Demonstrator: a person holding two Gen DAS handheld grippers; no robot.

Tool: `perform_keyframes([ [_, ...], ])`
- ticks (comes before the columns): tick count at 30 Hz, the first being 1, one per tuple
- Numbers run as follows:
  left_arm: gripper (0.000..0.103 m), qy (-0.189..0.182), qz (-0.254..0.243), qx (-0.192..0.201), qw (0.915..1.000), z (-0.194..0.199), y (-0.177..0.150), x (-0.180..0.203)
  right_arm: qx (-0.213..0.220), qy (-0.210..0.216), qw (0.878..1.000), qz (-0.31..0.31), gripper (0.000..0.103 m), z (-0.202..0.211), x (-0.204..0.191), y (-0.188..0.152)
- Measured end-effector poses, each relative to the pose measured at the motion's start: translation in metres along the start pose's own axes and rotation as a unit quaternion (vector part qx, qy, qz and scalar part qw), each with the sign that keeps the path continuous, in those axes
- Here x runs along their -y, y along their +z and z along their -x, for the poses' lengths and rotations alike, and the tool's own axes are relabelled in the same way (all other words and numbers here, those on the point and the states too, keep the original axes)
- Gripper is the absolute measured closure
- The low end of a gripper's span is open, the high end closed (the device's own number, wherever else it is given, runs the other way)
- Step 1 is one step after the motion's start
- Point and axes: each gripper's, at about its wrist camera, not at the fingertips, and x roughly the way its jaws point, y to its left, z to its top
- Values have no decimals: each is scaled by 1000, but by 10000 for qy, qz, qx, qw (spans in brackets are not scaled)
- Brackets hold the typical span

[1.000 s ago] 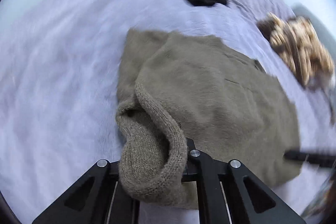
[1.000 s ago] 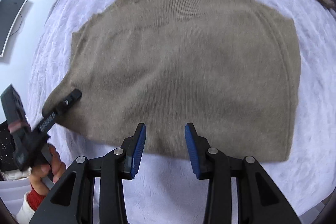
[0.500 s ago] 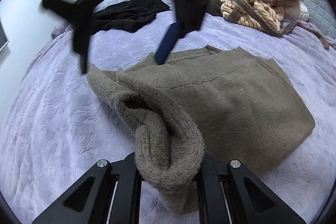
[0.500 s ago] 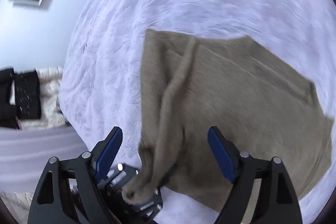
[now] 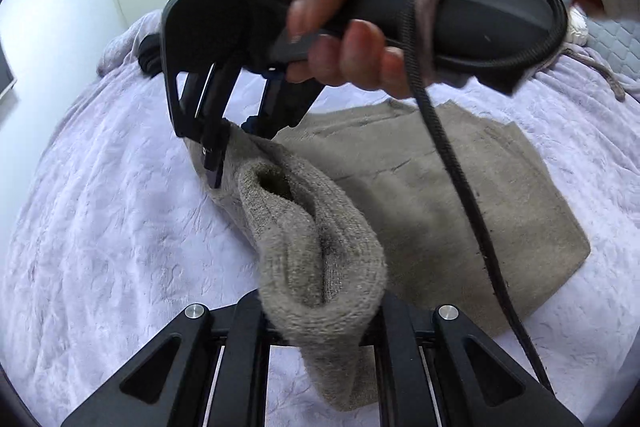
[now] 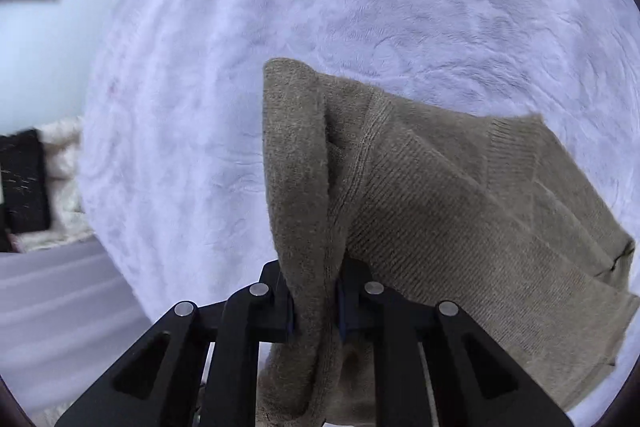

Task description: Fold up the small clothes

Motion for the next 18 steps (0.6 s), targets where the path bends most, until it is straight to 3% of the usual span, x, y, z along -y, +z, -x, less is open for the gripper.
perform_keyframes([
  [5,93,-240,-396,278,9985,19,29,34,835,1033,9907,-290,87,70,43,-42],
  [8,93,-414,-704,476,9955,30,49,62,1384,1338,9803,-430,87,112,73,-74],
  [14,93,-931,-1583,740,9802,37,71,137,2316,1540,9573,-787,87,178,150,-146],
  [18,93,-1260,-2067,470,9691,15,63,183,2563,1481,9463,-1297,87,181,219,-195],
])
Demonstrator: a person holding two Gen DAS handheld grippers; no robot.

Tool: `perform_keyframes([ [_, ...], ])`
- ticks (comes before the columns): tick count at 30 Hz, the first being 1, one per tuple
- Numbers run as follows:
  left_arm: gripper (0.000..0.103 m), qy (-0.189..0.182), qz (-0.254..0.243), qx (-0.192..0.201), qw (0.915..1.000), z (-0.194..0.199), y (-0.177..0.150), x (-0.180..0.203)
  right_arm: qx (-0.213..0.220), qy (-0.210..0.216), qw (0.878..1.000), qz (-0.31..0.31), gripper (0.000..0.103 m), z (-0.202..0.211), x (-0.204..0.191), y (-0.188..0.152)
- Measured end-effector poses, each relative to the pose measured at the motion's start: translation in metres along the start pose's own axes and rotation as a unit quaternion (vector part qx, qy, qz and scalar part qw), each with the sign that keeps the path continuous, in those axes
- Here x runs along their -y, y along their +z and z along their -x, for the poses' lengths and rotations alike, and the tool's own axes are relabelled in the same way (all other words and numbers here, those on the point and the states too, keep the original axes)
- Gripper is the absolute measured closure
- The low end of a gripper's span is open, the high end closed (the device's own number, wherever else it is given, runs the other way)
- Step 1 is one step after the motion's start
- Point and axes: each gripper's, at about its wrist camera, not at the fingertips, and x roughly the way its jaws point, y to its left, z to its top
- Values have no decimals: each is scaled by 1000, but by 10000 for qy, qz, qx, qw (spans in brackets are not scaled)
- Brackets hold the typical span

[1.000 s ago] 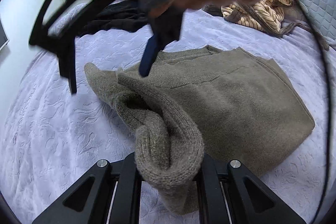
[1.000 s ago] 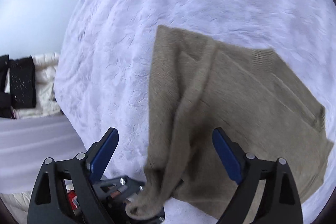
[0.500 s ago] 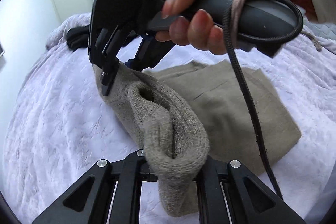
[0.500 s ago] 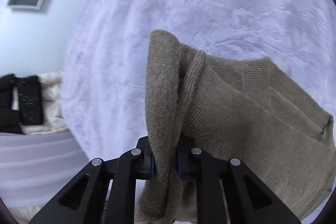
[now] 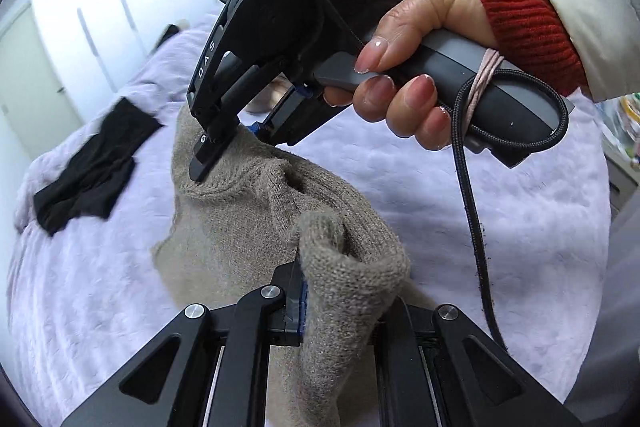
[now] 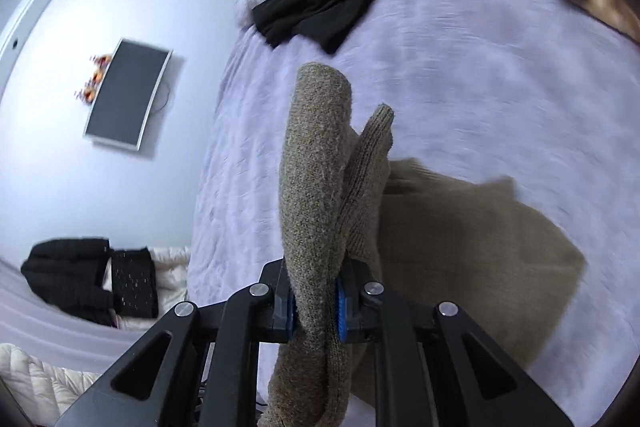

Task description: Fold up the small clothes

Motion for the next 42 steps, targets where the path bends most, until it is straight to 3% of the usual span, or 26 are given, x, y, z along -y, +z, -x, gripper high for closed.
perform_keyframes([
  [5,93,-257,-316,-732,9965,-58,-21,39,9,-401,9951,-908,87,-7,106,-37],
  [7,93,-315,-363,-930,9945,-72,-27,49,32,-379,9919,-1215,85,-20,136,-48],
  [10,93,-270,-388,-969,9942,-75,-28,50,269,-134,9900,-1375,82,-22,153,-58],
  [14,92,-290,-256,-1011,9941,-78,-21,41,237,-126,9910,-1314,78,-17,154,-59],
  [15,79,-273,-225,-1062,9937,-77,-20,40,210,-173,9912,-1299,77,-15,153,-58],
  [16,47,-311,-210,-1112,9931,-78,-18,36,190,-226,9911,-1295,74,-14,148,-55],
  [17,31,-277,-200,-1084,9935,-75,-18,35,173,-275,9911,-1293,69,-13,142,-53],
  [18,22,-185,-215,-896,9956,-66,-17,34,153,-316,9910,-1296,64,-13,141,-53],
  [20,22,-270,-296,-808,9959,-52,-16,37,155,-425,9905,-1299,49,-5,135,-53],
  [25,22,-379,106,-910,9951,-28,-23,6,334,-744,9868,-1401,48,26,125,-71],
  [30,22,-107,996,-1049,9894,-22,-32,-53,418,-524,9816,-1787,48,48,118,-119],
  [34,22,51,1672,-1180,9788,-39,-34,-100,200,-280,9780,-2057,46,41,115,-149],
  [36,22,-124,2027,-1397,9692,-54,-39,-112,-111,-565,9778,-2014,46,26,115,-157],
  [37,22,-149,2167,-1535,9640,-62,-44,-118,-248,-661,9775,-1987,51,16,113,-156],
  [38,22,-98,2202,-1633,9616,-69,-49,-119,-335,-625,9774,-1992,74,10,112,-158],
  [40,22,0,2039,-1807,9622,-77,-57,-116,-333,-461,9787,-1973,85,2,104,-158],
  [42,22,7,1789,-1832,9667,-80,-64,-112,-217,-278,9833,-1784,87,3,91,-154],
])
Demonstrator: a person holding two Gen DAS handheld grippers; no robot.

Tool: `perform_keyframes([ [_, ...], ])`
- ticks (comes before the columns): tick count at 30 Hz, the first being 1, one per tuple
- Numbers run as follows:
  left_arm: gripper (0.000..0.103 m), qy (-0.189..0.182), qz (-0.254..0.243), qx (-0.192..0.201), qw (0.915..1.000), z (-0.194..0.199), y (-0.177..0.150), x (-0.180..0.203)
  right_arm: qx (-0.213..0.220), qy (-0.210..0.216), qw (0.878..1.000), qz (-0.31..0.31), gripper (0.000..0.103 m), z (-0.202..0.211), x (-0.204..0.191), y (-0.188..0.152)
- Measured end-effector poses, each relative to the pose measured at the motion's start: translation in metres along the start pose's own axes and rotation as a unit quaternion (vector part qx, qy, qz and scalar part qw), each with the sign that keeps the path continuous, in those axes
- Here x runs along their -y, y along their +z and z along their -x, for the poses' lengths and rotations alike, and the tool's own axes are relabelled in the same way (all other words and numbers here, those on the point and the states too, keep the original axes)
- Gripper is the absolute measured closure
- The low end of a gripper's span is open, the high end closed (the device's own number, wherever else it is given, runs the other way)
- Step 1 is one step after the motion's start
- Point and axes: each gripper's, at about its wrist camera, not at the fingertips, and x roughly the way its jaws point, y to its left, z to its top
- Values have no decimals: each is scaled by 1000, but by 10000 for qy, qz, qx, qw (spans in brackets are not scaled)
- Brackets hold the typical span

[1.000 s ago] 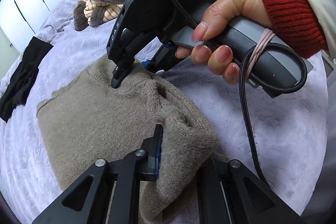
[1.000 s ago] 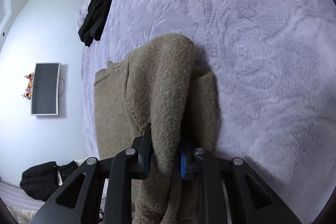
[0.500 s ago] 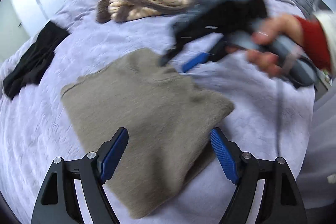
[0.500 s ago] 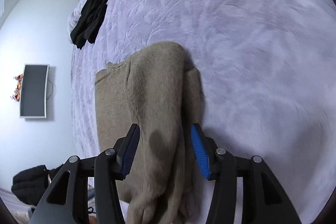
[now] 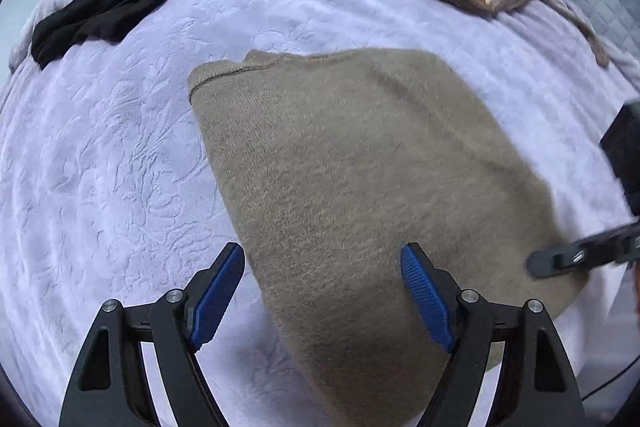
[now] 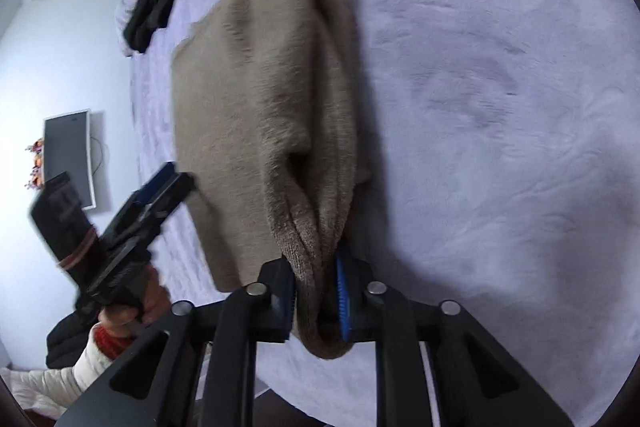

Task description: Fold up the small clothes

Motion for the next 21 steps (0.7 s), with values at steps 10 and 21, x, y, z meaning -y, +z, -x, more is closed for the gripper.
perform_keyframes([
  [10,13,-323,73,-339,9989,-18,-27,-18,-79,-457,9983,-365,60,-14,34,-18],
  [21,13,-1238,1167,-1073,9796,2,-78,-49,-490,1097,9921,-366,57,-47,-16,-66],
])
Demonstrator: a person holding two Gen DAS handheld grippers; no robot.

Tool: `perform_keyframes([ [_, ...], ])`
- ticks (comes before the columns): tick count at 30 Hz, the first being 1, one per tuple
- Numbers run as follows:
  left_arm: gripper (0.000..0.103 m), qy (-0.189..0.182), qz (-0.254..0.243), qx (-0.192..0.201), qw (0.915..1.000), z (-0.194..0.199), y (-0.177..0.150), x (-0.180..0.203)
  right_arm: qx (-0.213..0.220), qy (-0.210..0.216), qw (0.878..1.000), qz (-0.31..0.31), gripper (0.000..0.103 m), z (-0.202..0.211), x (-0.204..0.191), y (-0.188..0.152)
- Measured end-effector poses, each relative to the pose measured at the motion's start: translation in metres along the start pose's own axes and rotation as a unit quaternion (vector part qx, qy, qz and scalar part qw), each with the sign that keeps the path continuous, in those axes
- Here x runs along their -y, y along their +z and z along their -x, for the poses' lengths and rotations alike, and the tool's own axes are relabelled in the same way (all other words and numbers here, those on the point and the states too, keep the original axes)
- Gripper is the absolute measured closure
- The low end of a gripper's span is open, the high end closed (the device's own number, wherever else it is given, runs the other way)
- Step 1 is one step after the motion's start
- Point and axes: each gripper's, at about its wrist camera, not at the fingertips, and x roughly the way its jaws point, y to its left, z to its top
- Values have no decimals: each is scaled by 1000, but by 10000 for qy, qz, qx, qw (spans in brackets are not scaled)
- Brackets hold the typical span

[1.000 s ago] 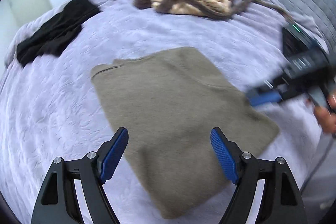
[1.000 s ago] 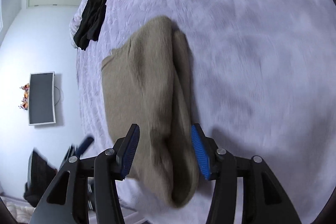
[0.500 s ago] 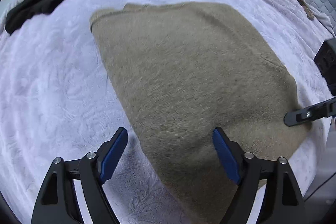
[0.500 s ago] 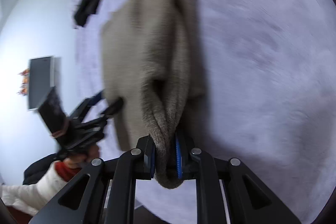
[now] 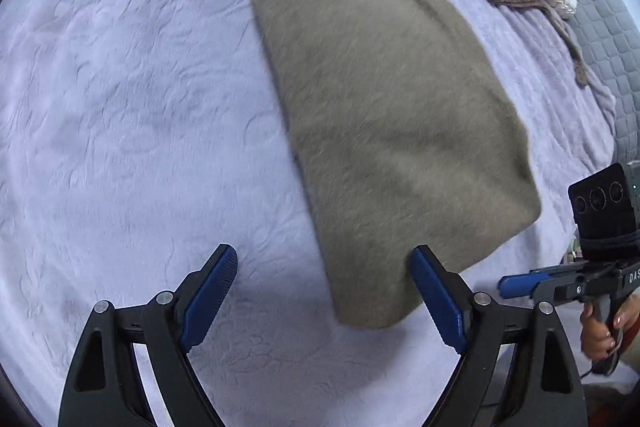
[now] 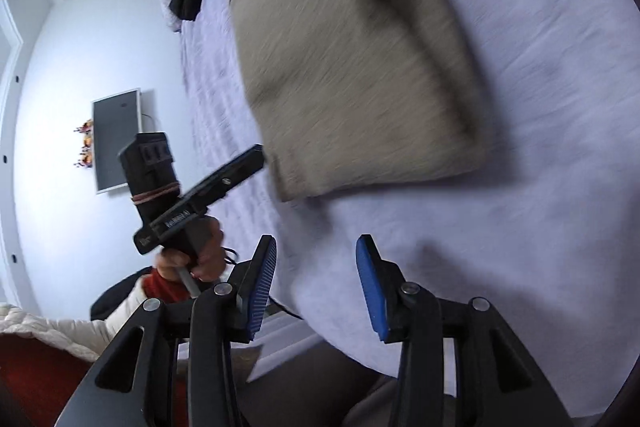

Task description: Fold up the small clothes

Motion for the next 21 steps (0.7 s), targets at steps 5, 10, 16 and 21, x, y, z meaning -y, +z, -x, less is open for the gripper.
perform_keyframes([
  [5,14,-58,475,290,9984,19,-1,-14,341,221,9986,-338,57,-64,-9,14],
  [10,14,175,587,551,9966,44,-8,-25,463,172,9988,-15,94,-77,-35,14],
  [16,14,418,597,578,9957,39,-7,-20,95,-514,9986,67,95,-111,-31,22],
  [21,13,413,436,740,9954,42,-3,-3,-378,-1100,9928,275,94,-111,-39,10],
])
